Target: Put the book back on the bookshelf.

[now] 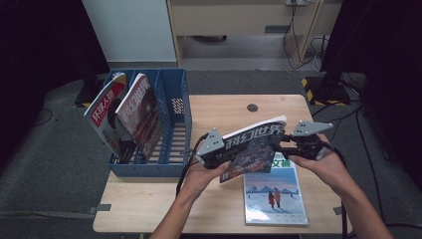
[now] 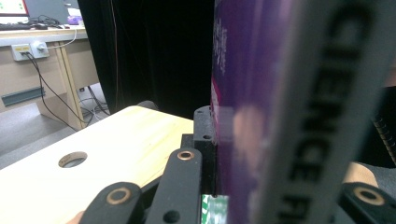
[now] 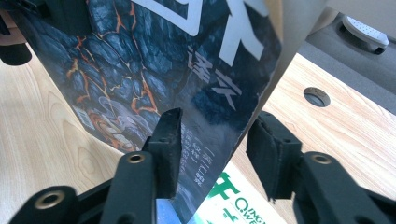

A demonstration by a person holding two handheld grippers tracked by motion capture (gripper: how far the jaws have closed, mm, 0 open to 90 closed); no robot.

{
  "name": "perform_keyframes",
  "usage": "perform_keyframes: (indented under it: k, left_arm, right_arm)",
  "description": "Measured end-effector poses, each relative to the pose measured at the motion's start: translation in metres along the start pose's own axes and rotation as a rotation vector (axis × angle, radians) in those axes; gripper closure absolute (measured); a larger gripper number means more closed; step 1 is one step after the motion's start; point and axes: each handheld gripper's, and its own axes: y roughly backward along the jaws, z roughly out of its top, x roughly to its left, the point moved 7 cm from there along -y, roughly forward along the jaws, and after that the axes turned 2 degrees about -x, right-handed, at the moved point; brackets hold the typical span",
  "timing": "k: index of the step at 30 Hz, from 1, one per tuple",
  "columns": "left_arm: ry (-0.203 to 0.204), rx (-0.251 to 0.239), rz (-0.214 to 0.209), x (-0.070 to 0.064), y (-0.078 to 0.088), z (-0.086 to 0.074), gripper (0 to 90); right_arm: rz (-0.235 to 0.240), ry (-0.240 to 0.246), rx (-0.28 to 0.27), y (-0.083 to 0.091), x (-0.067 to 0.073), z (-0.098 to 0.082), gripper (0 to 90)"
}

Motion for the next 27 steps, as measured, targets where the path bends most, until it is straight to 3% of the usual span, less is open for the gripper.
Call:
perform_keyframes:
  k: [4, 15, 19, 20, 27]
  left_arm:
    - [0.002, 0.003, 0.002, 0.000, 0.001, 0.000, 82.1]
    - [0.016, -0.012, 0.021, 0.003, -0.002, -0.001, 81.9]
    - [-0.003, -0.005, 0.021, 0.001, -0.001, 0.000, 82.2]
    - [-0.005, -0.004, 0.020, 0.000, -0.001, 0.000, 82.2]
    - [0.000, -0.003, 0.022, -0.001, -0.002, 0.000, 82.2]
  right_arm:
    - [0.003, 0.002, -0.004, 0.002, -0.001, 0.000, 65.3]
    - [0.013, -0.002, -0.013, 0.005, 0.000, -0.002, 68.4]
    - [0.018, -0.014, -0.009, 0.003, 0.000, -0.005, 59.6]
    - [0.005, -0.028, 0.002, 0.000, -0.001, -0.009, 52.8]
    - [-0.030, -0.077, 0.042, -0.008, -0.006, -0.030, 39.2]
